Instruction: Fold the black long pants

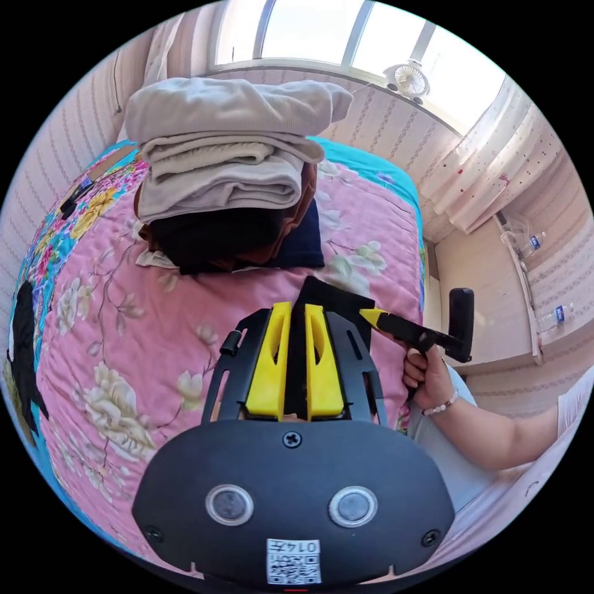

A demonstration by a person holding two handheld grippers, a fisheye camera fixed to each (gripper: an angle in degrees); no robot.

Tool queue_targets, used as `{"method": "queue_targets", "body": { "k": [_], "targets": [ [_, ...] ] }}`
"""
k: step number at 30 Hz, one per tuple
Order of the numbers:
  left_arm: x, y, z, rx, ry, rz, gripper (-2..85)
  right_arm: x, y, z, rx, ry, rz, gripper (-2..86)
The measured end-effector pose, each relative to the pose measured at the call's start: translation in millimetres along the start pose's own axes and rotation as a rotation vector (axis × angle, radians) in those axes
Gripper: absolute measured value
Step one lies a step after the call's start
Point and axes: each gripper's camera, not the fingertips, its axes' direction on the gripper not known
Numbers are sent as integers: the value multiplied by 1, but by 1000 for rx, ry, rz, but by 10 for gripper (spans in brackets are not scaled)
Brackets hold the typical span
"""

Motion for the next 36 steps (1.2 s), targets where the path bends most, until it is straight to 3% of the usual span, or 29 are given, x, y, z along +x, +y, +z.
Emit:
{"method": "queue_targets", "body": {
  "k": [4,10,18,23,27,36],
  "targets": [
    [-1,-43,39,-119,81,41,98,14,0,-2,4,-28,7,29],
    [10,-68,48,-161,89,121,36,34,15,4,15,-42,1,29],
    [5,-43,-56,-58,68,51,3,51,61,22,3,-82,-75,26],
    [8,40,-173,21,-10,29,1,7,119,53,-201,-198,-316,24],
    [-9,126,-245,90,-17,-47,-1,-37,193,76,-367,-348,-384,23],
    [-69,360,-394,206,-87,-414,-2,-136,428,223,-812,-407,-585,23]
  ]
}}
